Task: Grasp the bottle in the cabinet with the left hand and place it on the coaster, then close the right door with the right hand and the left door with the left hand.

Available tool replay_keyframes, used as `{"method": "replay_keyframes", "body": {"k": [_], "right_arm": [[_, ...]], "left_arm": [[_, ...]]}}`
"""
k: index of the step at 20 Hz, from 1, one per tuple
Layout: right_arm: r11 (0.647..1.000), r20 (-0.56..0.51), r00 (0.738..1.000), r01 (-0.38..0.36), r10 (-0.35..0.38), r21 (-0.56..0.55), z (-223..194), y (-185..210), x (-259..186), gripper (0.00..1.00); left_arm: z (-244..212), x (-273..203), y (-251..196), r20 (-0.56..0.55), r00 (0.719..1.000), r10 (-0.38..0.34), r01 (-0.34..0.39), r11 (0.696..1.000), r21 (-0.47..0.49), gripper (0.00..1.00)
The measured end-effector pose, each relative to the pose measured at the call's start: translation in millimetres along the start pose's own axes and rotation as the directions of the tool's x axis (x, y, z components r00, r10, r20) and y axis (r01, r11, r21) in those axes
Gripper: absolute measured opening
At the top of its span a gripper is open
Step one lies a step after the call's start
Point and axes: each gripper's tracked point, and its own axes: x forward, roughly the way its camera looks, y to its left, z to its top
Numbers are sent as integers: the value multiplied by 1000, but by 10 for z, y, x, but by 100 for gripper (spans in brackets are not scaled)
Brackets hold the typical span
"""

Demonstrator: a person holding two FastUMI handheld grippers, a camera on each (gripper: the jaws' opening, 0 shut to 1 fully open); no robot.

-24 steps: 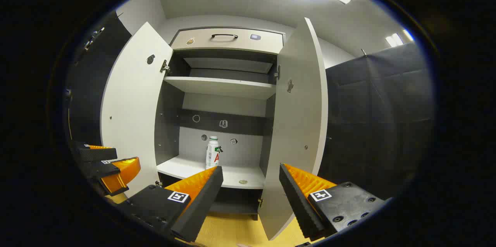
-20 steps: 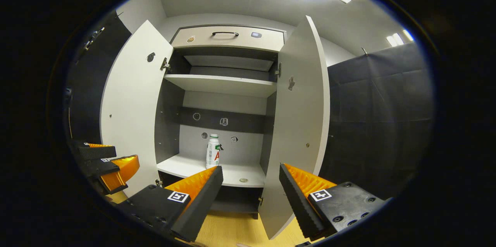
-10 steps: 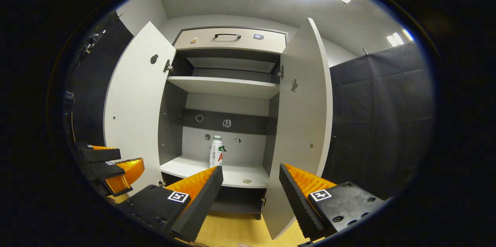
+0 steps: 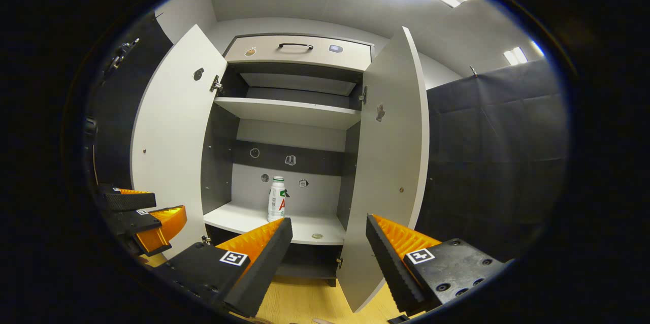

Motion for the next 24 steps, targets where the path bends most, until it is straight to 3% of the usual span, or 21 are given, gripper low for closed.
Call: {"method": "replay_keyframes", "body": {"k": [6,11,17,24], "right_arm": [[1000,4,1000,15,-15,-15,-18,36,7,97],[1000,5,1000,-10,10,-8,-70,55,341,97],[998,-8,998,-62,63,13,-203,81,975,98],[995,8,996,-84,84,-54,-339,55,1485,98]], "left_arm": [[-1,117,-21,-3,1000,-31,31,999,8,92],[19,439,-117,-2,999,-39,39,999,3,92],[92,1222,-327,26,998,-54,54,999,3,92],[-9,2310,-555,-6,997,-81,81,996,35,92]]}}
